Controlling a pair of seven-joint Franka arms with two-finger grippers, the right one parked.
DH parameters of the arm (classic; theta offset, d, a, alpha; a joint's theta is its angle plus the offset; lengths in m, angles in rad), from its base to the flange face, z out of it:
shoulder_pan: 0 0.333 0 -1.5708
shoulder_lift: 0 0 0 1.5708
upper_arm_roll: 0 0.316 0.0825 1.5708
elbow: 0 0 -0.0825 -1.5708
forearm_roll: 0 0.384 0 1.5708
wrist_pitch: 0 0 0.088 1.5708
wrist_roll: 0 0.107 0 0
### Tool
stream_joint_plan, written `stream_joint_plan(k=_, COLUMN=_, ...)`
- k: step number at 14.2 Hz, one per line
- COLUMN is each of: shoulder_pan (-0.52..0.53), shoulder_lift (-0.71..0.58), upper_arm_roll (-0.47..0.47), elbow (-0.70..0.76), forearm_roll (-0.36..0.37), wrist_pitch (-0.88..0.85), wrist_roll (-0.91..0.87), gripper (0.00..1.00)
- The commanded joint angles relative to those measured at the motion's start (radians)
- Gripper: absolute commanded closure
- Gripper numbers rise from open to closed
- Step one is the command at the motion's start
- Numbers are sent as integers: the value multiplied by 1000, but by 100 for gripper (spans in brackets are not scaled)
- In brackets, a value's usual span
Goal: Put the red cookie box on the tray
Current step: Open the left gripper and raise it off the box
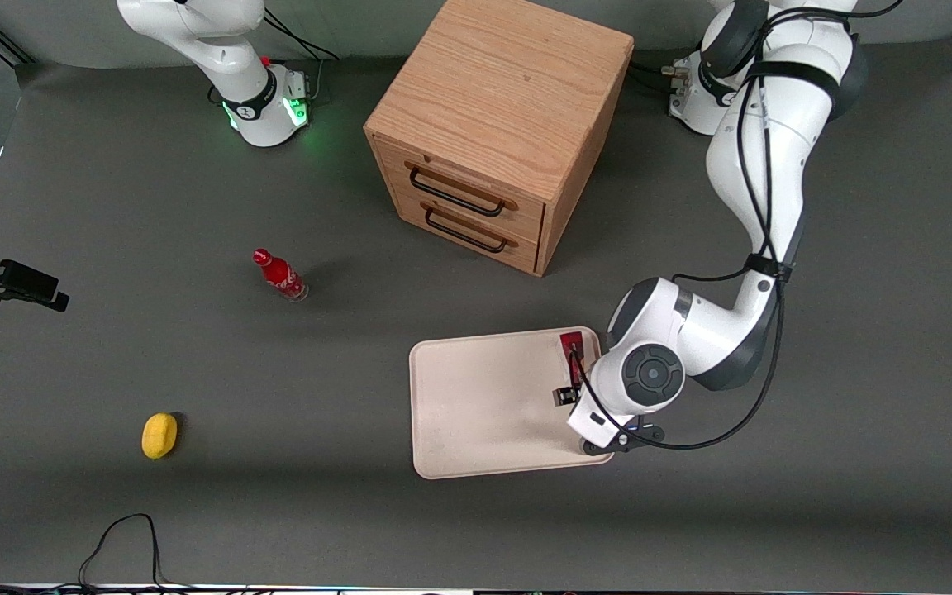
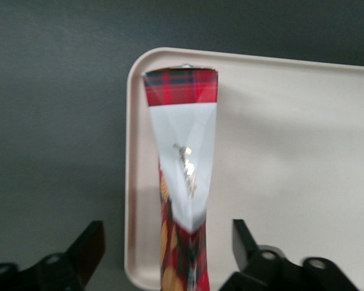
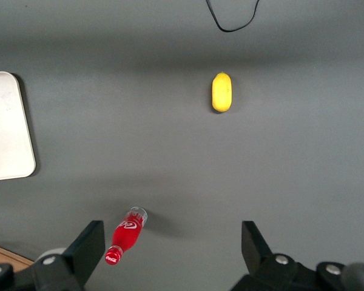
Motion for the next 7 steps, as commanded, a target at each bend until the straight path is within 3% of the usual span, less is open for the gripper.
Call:
stream_joint_plan(k=1, shoulder_pan=32, shoulder_lift=-276, upper_arm_roll=9, elbow=-256, forearm_roll=-3, wrist_pitch=-31, wrist_roll=19, gripper=0)
stream_joint_plan(k=5, shoulder_pan=141, shoulder_lift=-619, upper_arm_roll=11, elbow=-566, forearm_roll=-58, wrist_pitch=-43, wrist_roll=143, gripper=0)
stream_joint_plan(k=7, shoulder_pan=152, shoulder_lift=-765, upper_arm_roll=76, elbow=-670, forearm_roll=-98, wrist_pitch=-68, wrist_roll=232, gripper=0)
